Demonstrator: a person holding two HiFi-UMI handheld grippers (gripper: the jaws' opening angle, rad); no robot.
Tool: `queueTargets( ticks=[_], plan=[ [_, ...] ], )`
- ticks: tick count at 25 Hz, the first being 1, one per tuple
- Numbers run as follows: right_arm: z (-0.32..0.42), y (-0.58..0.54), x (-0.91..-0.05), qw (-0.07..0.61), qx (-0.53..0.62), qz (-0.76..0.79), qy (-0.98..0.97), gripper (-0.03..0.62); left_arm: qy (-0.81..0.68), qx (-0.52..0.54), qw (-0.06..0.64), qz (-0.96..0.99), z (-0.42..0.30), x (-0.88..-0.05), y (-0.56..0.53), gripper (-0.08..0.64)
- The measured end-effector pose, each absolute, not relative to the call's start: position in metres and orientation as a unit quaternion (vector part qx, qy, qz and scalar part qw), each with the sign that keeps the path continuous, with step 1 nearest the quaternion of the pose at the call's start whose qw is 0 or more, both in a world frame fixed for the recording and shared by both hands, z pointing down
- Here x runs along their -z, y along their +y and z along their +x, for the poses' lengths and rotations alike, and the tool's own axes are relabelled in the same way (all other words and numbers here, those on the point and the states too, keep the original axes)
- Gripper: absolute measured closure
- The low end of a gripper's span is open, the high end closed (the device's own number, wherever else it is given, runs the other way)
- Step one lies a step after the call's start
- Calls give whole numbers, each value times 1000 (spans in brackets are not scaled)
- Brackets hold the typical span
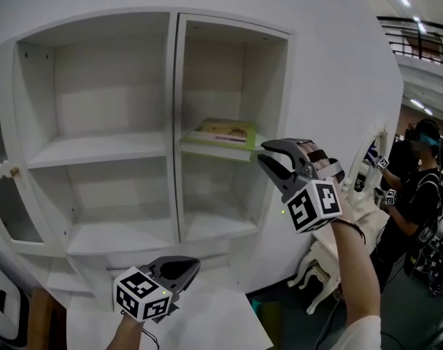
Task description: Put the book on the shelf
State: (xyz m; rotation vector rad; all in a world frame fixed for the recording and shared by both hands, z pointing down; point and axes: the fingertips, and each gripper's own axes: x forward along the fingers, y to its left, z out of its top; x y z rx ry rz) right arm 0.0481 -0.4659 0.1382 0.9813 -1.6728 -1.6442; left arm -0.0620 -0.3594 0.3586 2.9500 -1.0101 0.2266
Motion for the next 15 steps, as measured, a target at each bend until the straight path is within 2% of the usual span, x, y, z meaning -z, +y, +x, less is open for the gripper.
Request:
queueTargets(
  ticks=[2, 5, 15],
  plan=[
    [46, -450, -132, 288, 622, 370, -627, 534, -317, -72, 7, 946, -59, -358, -356, 552],
    [37, -431, -132, 286, 624, 358, -633, 578, -312, -73, 8, 947, -57, -359, -354, 552],
    [12, -440, -141, 322, 633, 357, -607, 580, -306, -75, 9, 949, -61, -364, -347, 552]
  ],
)
